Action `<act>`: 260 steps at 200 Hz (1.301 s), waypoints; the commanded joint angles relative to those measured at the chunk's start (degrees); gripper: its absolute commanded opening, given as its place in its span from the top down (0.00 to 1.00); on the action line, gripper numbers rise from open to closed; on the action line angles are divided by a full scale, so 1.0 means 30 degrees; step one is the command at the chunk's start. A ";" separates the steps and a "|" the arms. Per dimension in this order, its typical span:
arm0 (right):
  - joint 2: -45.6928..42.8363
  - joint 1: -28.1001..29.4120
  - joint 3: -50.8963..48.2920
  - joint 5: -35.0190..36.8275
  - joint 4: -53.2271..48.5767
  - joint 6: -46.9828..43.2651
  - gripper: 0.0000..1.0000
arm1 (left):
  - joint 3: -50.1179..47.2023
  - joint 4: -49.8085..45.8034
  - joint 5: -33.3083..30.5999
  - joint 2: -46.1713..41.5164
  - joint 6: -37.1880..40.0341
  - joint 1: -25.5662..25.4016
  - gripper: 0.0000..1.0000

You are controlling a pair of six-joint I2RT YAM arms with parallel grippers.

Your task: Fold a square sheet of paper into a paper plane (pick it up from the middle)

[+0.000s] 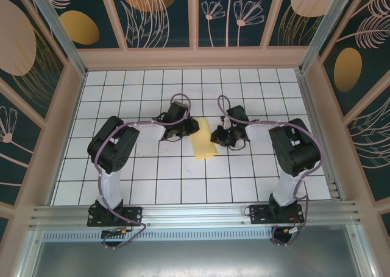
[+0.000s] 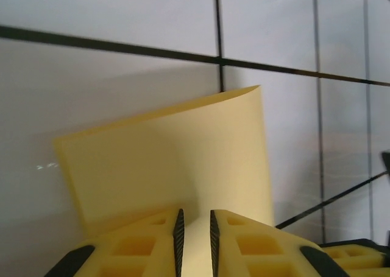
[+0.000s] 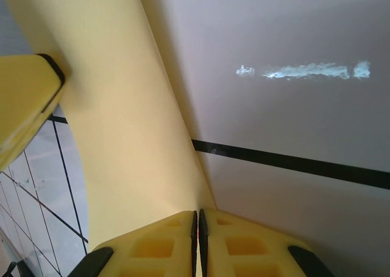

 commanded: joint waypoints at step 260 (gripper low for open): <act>-0.0168 -0.0347 0.0500 -0.1111 -0.0105 -0.0482 0.85 | 0.5797 -0.1372 0.0457 0.5127 0.0315 -0.0379 0.87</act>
